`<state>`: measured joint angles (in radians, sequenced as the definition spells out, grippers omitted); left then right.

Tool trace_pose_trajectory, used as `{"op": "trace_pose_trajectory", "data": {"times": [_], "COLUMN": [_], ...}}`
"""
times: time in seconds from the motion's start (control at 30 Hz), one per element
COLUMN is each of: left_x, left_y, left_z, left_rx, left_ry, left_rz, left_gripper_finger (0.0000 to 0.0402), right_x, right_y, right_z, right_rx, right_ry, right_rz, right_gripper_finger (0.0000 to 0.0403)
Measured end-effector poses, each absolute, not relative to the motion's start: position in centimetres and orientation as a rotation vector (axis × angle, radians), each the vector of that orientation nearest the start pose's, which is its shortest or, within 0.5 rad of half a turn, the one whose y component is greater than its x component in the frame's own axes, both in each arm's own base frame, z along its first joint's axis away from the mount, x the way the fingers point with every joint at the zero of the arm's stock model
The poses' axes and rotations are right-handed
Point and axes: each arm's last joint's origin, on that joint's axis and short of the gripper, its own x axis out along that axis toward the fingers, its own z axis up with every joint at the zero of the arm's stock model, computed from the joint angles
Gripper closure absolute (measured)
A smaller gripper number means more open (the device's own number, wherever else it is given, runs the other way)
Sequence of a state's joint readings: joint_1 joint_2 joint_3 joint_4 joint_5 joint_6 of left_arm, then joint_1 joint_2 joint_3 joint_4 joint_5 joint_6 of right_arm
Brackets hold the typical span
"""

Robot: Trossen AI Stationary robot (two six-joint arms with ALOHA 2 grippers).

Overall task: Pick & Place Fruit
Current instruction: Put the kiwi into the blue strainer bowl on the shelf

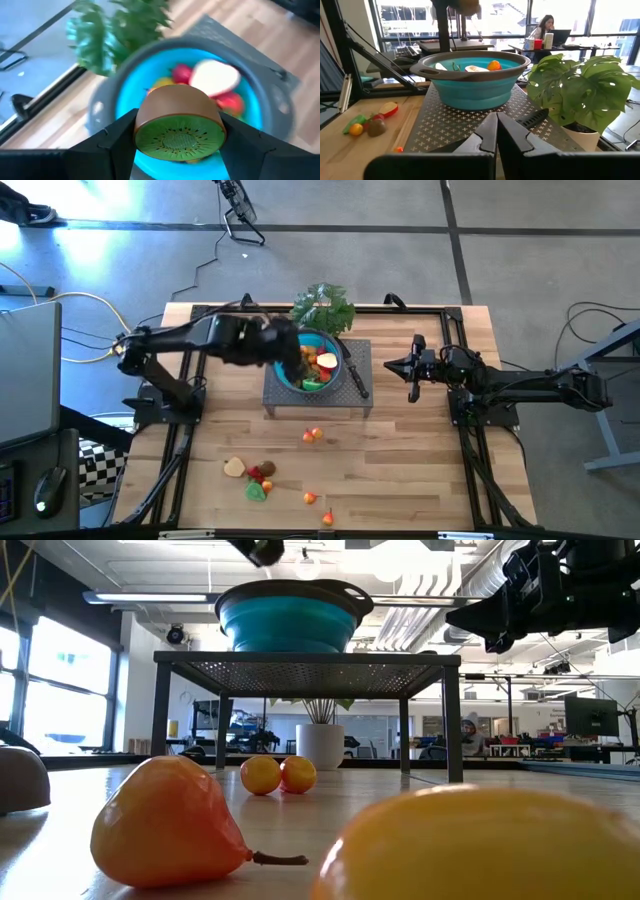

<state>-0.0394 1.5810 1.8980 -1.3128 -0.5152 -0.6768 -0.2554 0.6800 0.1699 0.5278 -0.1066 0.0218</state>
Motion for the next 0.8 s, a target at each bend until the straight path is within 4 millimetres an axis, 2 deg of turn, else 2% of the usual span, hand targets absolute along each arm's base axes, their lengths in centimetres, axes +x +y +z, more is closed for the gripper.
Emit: {"op": "trace_pose_trajectory", "data": {"times": [0.13,0.23,0.5,0.8], "left_x": [29.1,29.3,29.8,30.9], "left_y": [2.1,2.7,1.6,0.2], "left_z": [41.6,40.5,37.6,35.8], "left_rx": [-0.373,-0.42,-0.522,-0.559], "left_ry": [0.755,0.767,0.827,0.777], "left_rz": [0.801,0.85,0.864,0.824], "left_gripper_finger": [0.0176,0.0176,0.0176,0.0176], "right_x": [15.0,15.0,15.0,15.0], "right_y": [-3.6,-3.6,-3.6,-3.6], "right_z": [20.4,20.4,20.4,20.4], "right_rx": [-0.013,-0.042,-0.061,-0.061], "right_ry": [-0.016,-0.014,-0.012,-0.012], "right_rz": [-0.149,-0.149,-0.153,-0.153], "right_gripper_finger": [0.0401,0.0401,0.0401,0.0401]}}
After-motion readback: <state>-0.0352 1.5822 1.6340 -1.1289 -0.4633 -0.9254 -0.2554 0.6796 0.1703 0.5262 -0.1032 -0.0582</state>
